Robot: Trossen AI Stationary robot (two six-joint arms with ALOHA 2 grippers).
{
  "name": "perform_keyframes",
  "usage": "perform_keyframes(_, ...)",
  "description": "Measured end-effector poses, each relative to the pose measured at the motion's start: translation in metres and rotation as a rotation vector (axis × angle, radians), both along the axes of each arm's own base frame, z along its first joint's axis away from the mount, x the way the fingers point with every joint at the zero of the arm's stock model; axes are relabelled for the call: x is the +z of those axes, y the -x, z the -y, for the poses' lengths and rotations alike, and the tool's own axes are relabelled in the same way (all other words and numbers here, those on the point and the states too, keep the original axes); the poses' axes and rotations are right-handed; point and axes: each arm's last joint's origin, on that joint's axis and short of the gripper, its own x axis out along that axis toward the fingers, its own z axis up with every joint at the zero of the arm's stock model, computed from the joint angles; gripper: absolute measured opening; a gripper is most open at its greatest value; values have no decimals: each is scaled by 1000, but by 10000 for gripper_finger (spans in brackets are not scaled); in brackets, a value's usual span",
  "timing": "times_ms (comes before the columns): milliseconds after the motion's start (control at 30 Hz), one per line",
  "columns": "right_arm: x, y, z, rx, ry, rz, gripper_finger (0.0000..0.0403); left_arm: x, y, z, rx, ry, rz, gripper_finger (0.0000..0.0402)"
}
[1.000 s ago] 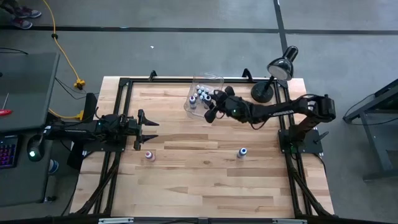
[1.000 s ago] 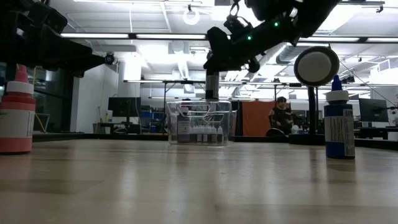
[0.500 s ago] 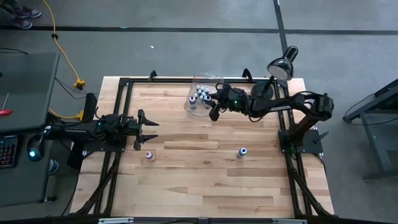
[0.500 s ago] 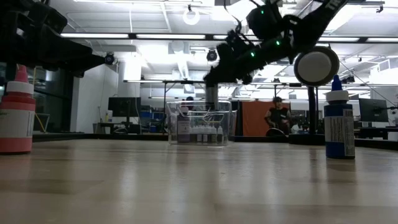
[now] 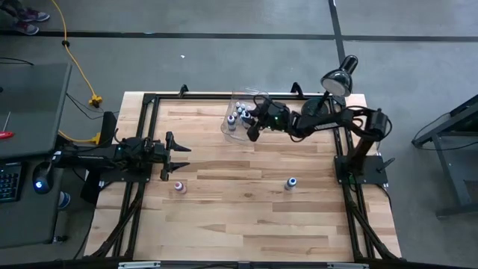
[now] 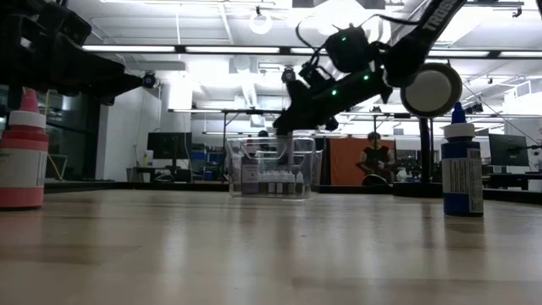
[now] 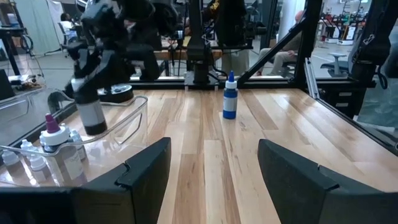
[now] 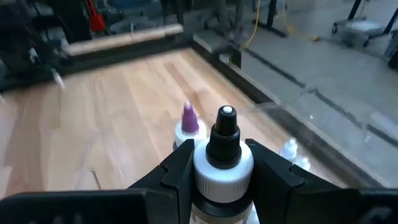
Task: Pick & Place food coloring
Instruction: Put the big black food coloring bottle into the transparent bin
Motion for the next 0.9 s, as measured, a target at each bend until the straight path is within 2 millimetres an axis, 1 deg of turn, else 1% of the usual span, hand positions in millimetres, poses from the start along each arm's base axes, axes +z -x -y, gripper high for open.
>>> perform_keyframes(67, -6, -5, 2, 0, -10, -19, 113, 0, 0, 0, 0, 0, 0, 239)
perform_keyframes(233, -11, -17, 6, 9, -26, -7, 113, 0, 0, 0, 1, 0, 0, 239)
perform_keyframes(467, -22, -28, 11, 3, -49, -22, 113, 0, 0, 0, 2, 0, 0, 239)
perform_keyframes(667, -32, -31, 12, -4, -85, -26, 113, 0, 0, 0, 1, 0, -1, 239)
perform_keyframes(900, -35, -31, 12, -17, -82, -30, 113, 0, 0, 0, 1, 0, -1, 239)
